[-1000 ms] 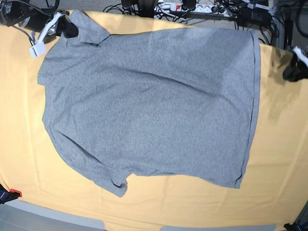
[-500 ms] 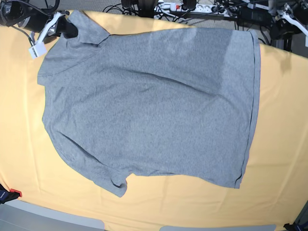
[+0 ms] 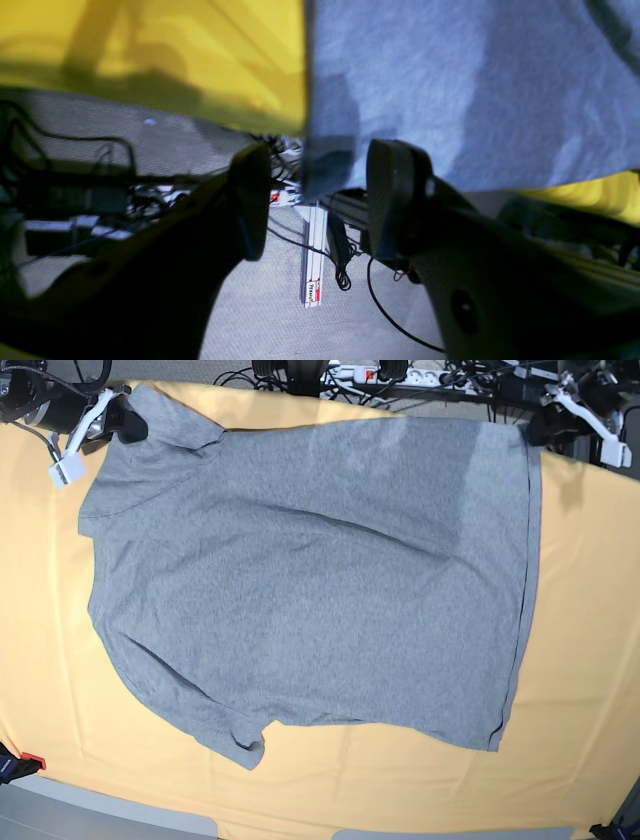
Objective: Layout the t-shirt on the table in an organized manner, then fold the t-shirt properly
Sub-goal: 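Adjust grips on the collar-side corners with both grippers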
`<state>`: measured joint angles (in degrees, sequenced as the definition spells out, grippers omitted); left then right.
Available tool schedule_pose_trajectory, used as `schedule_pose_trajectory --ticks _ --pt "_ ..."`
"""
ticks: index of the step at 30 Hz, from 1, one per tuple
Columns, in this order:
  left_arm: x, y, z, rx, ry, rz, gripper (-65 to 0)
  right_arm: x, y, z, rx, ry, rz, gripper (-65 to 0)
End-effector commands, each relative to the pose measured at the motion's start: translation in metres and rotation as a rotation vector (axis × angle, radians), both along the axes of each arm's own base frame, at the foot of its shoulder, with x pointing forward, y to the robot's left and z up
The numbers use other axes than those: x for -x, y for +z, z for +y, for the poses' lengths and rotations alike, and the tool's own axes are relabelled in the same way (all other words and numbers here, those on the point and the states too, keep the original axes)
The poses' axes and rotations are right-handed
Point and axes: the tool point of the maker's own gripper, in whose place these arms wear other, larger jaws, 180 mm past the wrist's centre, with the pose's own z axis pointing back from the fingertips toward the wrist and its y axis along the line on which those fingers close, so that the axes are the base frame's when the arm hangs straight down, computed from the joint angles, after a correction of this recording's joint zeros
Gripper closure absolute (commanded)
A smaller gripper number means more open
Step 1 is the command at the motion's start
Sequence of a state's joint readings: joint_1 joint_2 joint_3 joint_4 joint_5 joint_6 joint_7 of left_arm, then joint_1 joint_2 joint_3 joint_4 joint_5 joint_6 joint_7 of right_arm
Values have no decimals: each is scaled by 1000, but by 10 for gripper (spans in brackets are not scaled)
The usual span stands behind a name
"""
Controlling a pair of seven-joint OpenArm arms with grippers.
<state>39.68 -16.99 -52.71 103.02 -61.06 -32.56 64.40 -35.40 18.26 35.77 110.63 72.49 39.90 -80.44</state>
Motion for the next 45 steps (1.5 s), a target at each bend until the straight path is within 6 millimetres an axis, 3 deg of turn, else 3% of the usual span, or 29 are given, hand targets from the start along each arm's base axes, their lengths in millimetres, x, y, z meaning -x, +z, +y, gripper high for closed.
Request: schedule_pose_trajectory --ticks 1,9,19,31,41,43,45 --pt "-6 5 -2 -5 -12 -24 -319 -4 7 -1 3 10 -27 0" --pt "2 -18 -27 30 -22 42 -319 -4 7 -1 3 10 -28 0" --pt "13 -30 -10 -41 58 113 -319 -4 7 -1 3 10 -28 0" --pt "2 -29 -3 -81 76 81 -319 -4 8 -2 5 12 -28 0" --pt "-8 -21 -15 -55 -4 10 -317 -4 8 -2 5 12 -28 0" --pt "-9 -20 -16 -48 -3 6 -262 -4 8 -2 5 12 -28 0" --pt "-8 -20 -16 -49 -4 9 -93 -4 8 -2 5 12 -28 0"
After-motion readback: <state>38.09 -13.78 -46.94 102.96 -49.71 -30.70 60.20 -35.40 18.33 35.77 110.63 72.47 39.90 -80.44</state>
